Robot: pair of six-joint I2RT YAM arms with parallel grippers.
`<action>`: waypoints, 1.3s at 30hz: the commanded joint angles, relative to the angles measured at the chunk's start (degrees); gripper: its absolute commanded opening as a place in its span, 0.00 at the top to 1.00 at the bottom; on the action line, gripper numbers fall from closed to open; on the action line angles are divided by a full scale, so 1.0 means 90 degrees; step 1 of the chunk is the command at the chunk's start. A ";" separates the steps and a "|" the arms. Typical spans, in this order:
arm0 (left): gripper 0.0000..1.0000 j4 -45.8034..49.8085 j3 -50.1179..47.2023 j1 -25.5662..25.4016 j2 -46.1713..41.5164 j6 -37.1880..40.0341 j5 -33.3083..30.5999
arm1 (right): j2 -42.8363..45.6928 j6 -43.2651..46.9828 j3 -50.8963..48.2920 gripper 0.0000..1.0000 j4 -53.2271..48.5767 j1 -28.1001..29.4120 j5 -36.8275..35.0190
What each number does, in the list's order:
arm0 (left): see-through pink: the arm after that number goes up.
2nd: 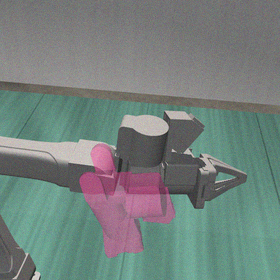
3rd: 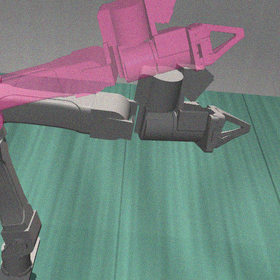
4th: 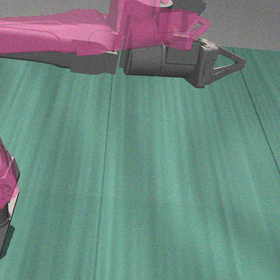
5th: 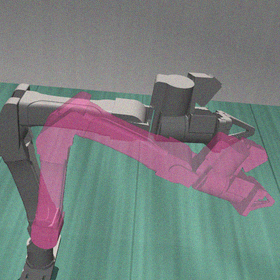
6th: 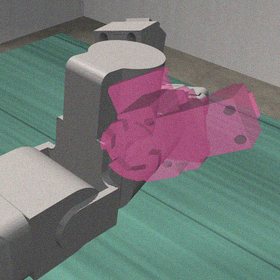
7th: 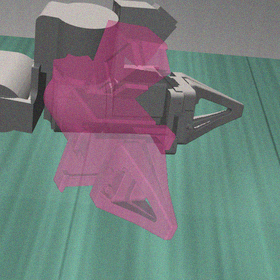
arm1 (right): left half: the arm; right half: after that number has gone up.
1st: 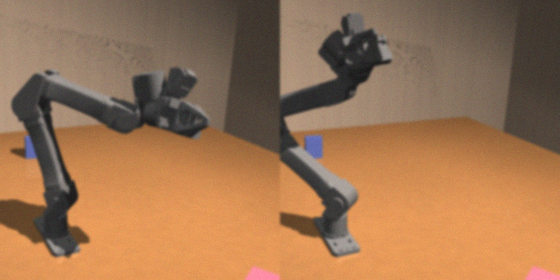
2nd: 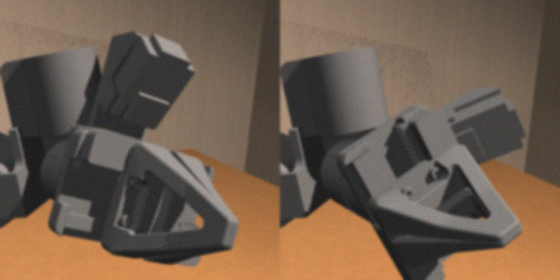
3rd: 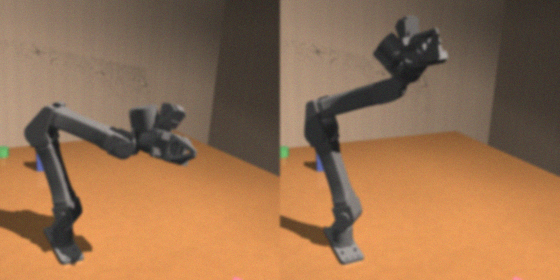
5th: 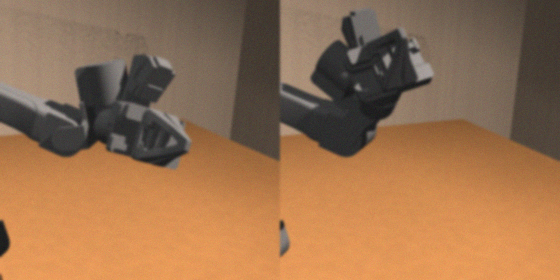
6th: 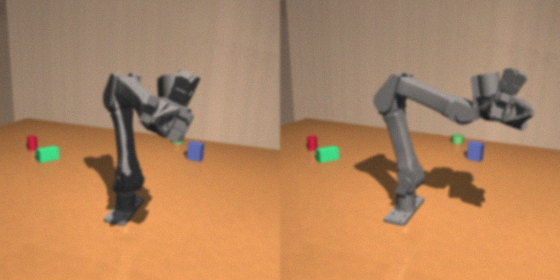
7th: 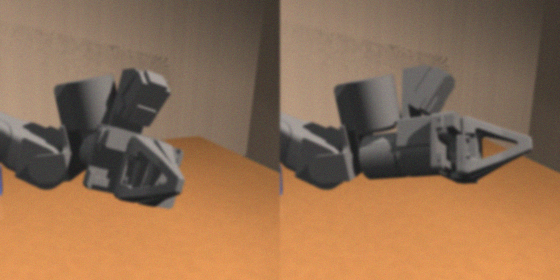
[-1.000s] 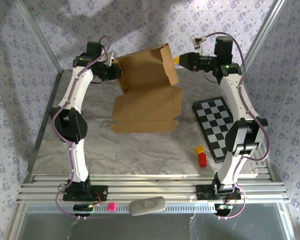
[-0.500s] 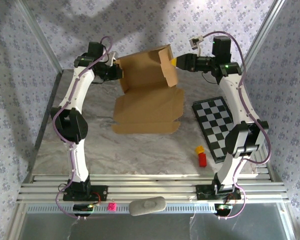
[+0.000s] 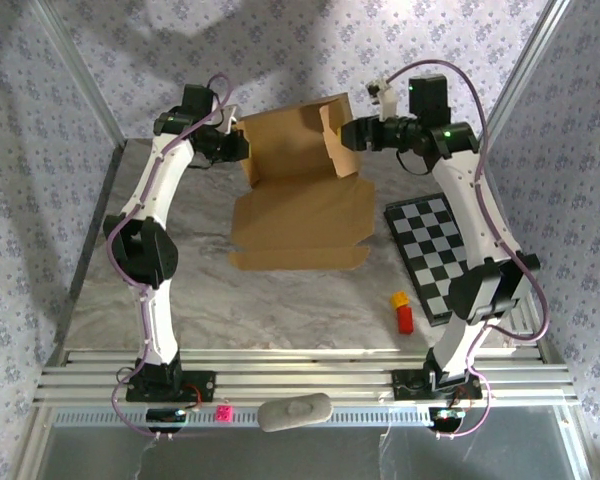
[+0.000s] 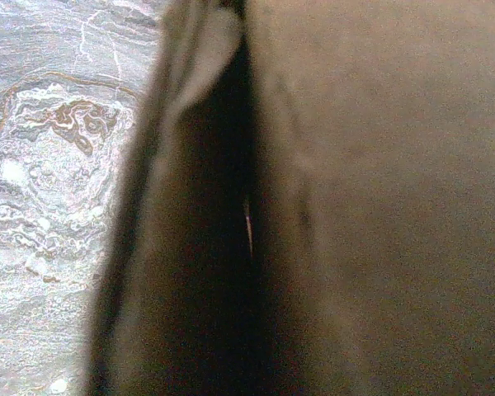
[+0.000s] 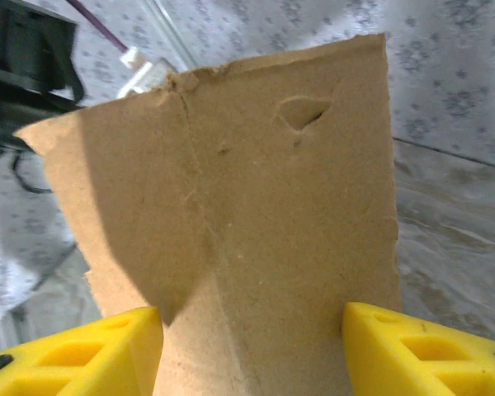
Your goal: Fold the paper box
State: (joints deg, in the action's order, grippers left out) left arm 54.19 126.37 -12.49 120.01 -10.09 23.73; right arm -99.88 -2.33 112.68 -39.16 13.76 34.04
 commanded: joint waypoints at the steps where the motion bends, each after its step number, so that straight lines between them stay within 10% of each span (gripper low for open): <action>1: 1.00 0.0056 0.0041 -0.0095 -0.0356 -0.0002 0.0152 | 0.0141 0.0484 0.0191 0.39 -0.0391 0.0239 -0.1121; 9: 1.00 0.0054 0.0080 -0.0194 -0.0346 -0.0002 0.0108 | 0.0078 0.0569 0.0105 0.46 -0.0343 0.0737 -0.2767; 22: 1.00 0.0095 0.0192 -0.0446 -0.0248 -0.0171 -0.0216 | -0.0480 0.0475 0.0347 1.00 -0.0498 0.1734 -0.6444; 28: 1.00 0.0209 0.0409 -0.0567 -0.0214 -0.0325 -0.0468 | -0.0865 0.0511 0.0819 1.00 -0.0791 0.2001 -0.7822; 31: 1.00 0.0228 0.0478 -0.0590 -0.0197 -0.0325 -0.0478 | -0.0909 0.0512 0.0829 1.00 -0.0766 0.2033 -0.7757; 36: 1.00 0.0258 0.0564 -0.0604 -0.0171 -0.0355 -0.0419 | -0.1057 0.0473 0.0952 0.73 -0.0739 0.1960 -0.7464; 39: 1.00 0.0277 0.0588 -0.0611 -0.0174 -0.0364 -0.0398 | -0.1211 0.0348 0.1156 0.78 -0.0780 0.1818 -0.7225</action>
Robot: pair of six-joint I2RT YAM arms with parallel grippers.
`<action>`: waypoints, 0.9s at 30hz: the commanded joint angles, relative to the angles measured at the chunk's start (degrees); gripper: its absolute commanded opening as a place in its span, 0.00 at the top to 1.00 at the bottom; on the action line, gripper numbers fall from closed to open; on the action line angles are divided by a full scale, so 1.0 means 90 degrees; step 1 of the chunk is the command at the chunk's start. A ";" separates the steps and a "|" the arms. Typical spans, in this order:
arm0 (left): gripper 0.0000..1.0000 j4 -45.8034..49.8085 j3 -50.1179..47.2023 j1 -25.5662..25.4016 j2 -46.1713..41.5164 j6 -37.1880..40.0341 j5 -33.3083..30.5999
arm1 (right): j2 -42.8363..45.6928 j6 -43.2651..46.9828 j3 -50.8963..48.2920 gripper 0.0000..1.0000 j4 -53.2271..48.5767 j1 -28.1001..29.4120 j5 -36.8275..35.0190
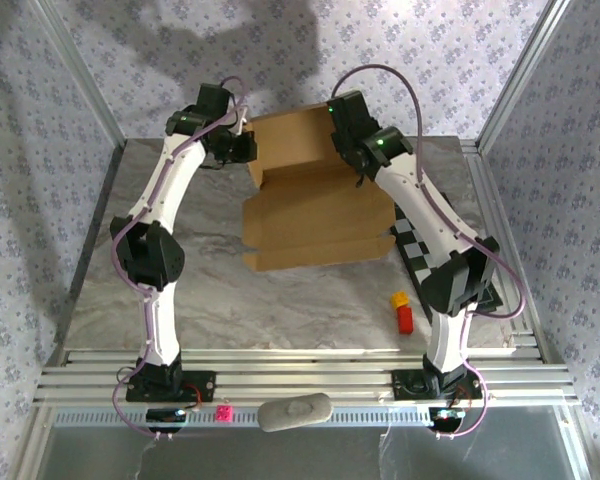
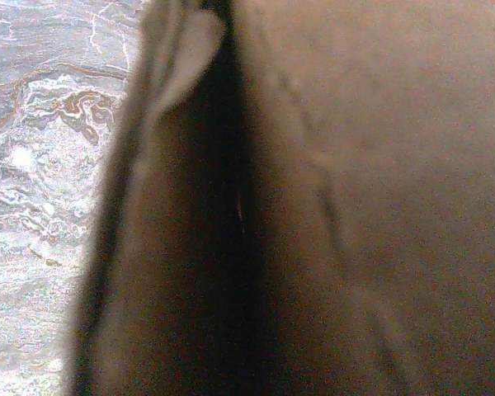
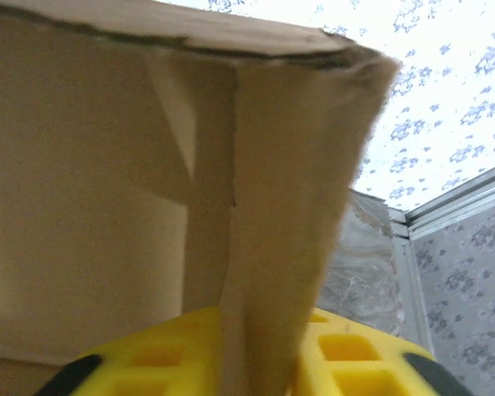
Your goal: Fold the paper box
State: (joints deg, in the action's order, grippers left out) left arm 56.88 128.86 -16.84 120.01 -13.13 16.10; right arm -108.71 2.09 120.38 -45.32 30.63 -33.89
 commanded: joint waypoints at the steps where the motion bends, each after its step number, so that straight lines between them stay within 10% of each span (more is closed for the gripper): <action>1: 1.00 -0.0011 0.0309 -0.0131 -0.0170 -0.0021 0.0448 | -0.0304 -0.0172 0.0424 0.86 -0.0146 -0.0103 0.0364; 5: 1.00 0.0037 0.0338 -0.0131 -0.0170 -0.0040 0.0421 | -0.0506 -0.0134 0.0703 1.00 -0.0211 -0.0176 0.0098; 17: 1.00 0.0812 0.0928 -0.0342 0.0077 -0.0744 -0.0536 | -0.0783 0.0083 0.0567 1.00 0.0181 0.0087 -0.3346; 27: 1.00 0.1082 0.1091 -0.0424 0.0133 -0.0954 -0.0993 | -0.0805 -0.0078 0.0650 1.00 -0.0046 0.0267 -0.3587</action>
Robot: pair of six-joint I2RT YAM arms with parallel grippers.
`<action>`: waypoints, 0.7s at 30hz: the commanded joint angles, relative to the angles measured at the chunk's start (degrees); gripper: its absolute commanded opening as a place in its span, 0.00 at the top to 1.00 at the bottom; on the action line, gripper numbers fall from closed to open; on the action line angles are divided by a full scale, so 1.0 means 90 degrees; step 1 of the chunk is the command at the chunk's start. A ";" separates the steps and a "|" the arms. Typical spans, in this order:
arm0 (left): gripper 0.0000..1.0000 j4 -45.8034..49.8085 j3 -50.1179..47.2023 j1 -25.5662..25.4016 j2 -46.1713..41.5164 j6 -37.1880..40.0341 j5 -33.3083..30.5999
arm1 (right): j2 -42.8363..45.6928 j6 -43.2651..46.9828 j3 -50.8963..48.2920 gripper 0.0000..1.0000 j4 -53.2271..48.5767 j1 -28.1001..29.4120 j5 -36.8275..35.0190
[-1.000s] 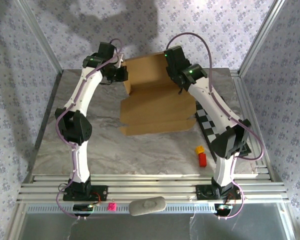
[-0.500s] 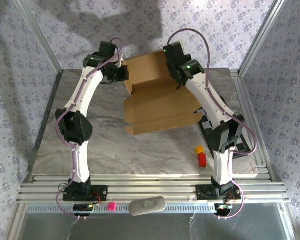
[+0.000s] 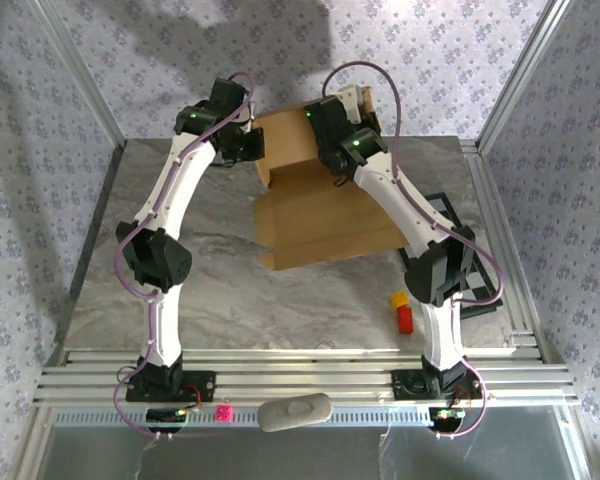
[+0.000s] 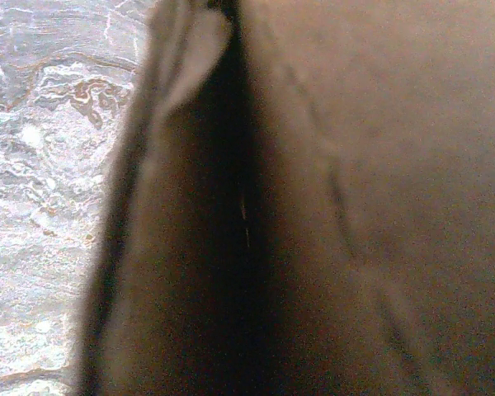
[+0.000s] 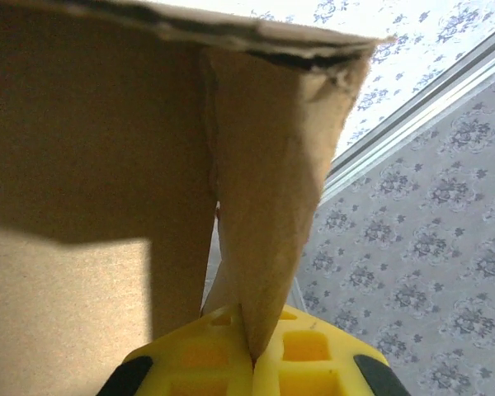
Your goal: Fold the paper box
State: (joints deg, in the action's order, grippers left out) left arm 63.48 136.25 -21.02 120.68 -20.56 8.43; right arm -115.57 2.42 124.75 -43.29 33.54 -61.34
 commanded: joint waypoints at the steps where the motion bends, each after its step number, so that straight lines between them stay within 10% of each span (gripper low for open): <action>1: 1.00 0.0348 0.0266 0.0040 0.0052 -0.0128 -0.0118 | -0.0014 -0.0142 0.0273 1.00 -0.0354 -0.0058 -0.0337; 5: 1.00 0.0351 0.0264 0.0040 0.0039 -0.0137 -0.0109 | 0.0171 -0.0221 0.0585 1.00 -0.0514 -0.0102 0.0586; 11: 1.00 0.0368 0.0296 0.0050 0.0056 -0.0220 -0.0147 | 0.0565 -0.0707 0.0946 0.43 -0.1050 -0.0326 0.3138; 21: 1.00 0.0435 0.0316 0.0094 0.0067 -0.0350 -0.0152 | 0.1230 -0.1585 0.1398 0.32 -0.1395 -0.0898 0.5646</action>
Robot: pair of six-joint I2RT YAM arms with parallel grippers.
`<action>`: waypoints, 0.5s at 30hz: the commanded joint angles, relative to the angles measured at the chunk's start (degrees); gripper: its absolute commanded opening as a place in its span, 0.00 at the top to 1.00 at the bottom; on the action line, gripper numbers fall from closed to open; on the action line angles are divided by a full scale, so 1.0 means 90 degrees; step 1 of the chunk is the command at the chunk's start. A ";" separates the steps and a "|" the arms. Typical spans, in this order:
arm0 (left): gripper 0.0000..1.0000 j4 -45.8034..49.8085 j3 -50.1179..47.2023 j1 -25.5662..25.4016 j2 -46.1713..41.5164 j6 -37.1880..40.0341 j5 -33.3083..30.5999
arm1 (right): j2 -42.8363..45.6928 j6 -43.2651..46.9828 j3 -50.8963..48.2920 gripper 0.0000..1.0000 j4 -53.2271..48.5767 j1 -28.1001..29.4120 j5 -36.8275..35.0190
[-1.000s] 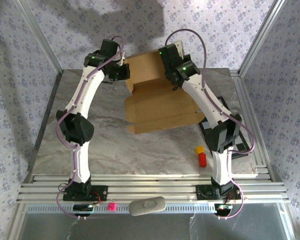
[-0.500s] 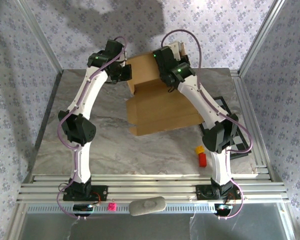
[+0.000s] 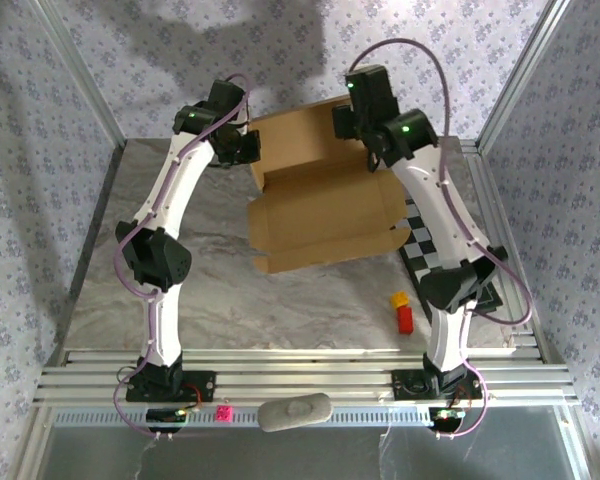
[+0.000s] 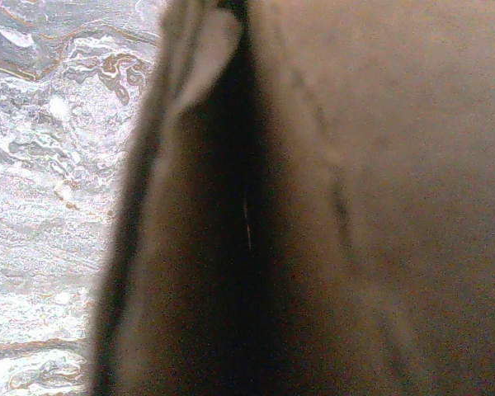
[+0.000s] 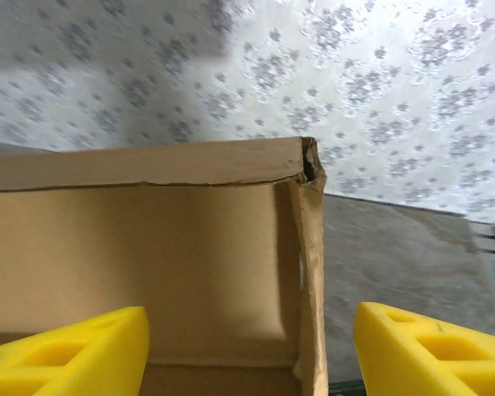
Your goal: Fold the paper box
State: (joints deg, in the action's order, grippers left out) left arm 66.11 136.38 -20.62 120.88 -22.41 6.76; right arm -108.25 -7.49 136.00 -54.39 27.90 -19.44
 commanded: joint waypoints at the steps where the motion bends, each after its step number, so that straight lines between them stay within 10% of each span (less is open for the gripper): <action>1: 1.00 0.0151 0.0298 0.0045 0.0046 -0.0154 0.0036 | 0.0541 -0.0594 0.0041 0.32 -0.0055 -0.0393 0.1235; 15: 1.00 0.0167 0.0291 0.0315 -0.0033 -0.0717 0.0114 | 0.2515 -0.3104 -0.3307 0.33 0.1577 -0.2772 0.4176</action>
State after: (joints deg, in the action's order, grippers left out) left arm 66.30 136.46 -18.70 120.88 -26.11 6.81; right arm -88.49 -28.23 111.59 -44.01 5.91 9.96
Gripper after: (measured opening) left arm 0.084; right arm 0.672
